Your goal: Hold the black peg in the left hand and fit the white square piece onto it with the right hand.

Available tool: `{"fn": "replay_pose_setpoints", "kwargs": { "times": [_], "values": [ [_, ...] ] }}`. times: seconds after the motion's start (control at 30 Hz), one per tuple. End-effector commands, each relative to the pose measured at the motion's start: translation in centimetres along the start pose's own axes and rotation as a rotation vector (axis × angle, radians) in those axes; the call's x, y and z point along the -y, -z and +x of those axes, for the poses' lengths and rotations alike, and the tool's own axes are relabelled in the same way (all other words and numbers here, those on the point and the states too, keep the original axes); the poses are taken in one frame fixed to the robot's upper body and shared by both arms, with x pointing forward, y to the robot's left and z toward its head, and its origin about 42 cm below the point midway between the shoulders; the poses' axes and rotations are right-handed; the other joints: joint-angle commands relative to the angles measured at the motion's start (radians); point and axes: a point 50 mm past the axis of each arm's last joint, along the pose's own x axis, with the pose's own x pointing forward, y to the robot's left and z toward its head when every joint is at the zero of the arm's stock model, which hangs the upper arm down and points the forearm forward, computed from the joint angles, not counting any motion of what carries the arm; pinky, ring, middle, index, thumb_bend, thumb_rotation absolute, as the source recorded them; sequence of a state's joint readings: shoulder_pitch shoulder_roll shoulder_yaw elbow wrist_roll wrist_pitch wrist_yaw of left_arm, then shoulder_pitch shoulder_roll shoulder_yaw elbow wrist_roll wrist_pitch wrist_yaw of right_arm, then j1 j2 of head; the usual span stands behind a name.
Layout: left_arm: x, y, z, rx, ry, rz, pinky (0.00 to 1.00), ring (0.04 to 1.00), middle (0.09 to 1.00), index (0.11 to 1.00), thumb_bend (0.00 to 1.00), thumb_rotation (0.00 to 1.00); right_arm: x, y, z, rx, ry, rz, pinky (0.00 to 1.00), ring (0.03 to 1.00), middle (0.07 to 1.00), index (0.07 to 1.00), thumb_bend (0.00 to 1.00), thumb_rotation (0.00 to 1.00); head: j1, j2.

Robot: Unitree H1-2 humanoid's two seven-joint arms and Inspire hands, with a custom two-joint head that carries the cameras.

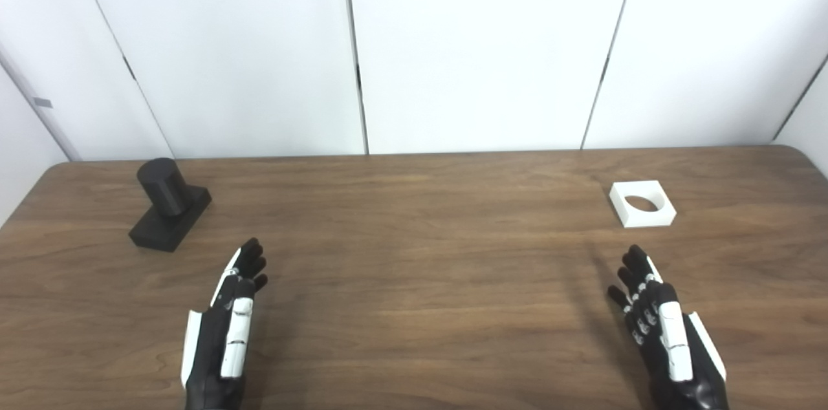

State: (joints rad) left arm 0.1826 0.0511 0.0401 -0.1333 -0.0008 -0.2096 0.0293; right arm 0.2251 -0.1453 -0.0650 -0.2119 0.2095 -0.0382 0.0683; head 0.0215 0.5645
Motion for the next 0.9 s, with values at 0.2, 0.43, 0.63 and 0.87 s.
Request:
{"fn": "replay_pose_setpoints", "kwargs": {
  "times": [0.2, 0.43, 0.63, 0.87],
  "values": [
    [1.6, 1.7, -2.8, -0.090, -0.012, -0.036, 0.90, 0.918, 0.927, 0.916, 0.57, 0.88, -0.1, 0.4, -0.4, -0.025, 0.016, 0.013, 1.00, 1.000, 1.000, 0.998, 0.48, 1.00, 0.001, -0.005],
    [1.5, 1.7, -2.8, -0.092, -0.012, -0.033, 0.91, 0.923, 0.932, 0.920, 0.56, 0.90, -0.2, 0.3, -0.4, -0.026, 0.012, 0.024, 1.00, 1.000, 1.000, 1.000, 0.47, 1.00, 0.007, -0.007],
    [1.8, 1.9, -2.9, -0.090, 0.001, -0.045, 0.92, 0.934, 0.936, 0.923, 0.57, 0.88, 0.1, 0.4, -0.5, -0.029, 0.016, 0.008, 1.00, 1.000, 1.000, 1.000, 0.47, 1.00, 0.061, -0.022],
    [2.6, 2.1, -3.0, -0.093, -0.002, -0.041, 0.86, 0.917, 0.924, 0.906, 0.62, 0.84, 0.8, 0.7, -0.5, -0.026, 0.004, -0.013, 1.00, 1.000, 1.000, 1.000, 0.49, 1.00, 0.162, -0.052]
  ]
}}
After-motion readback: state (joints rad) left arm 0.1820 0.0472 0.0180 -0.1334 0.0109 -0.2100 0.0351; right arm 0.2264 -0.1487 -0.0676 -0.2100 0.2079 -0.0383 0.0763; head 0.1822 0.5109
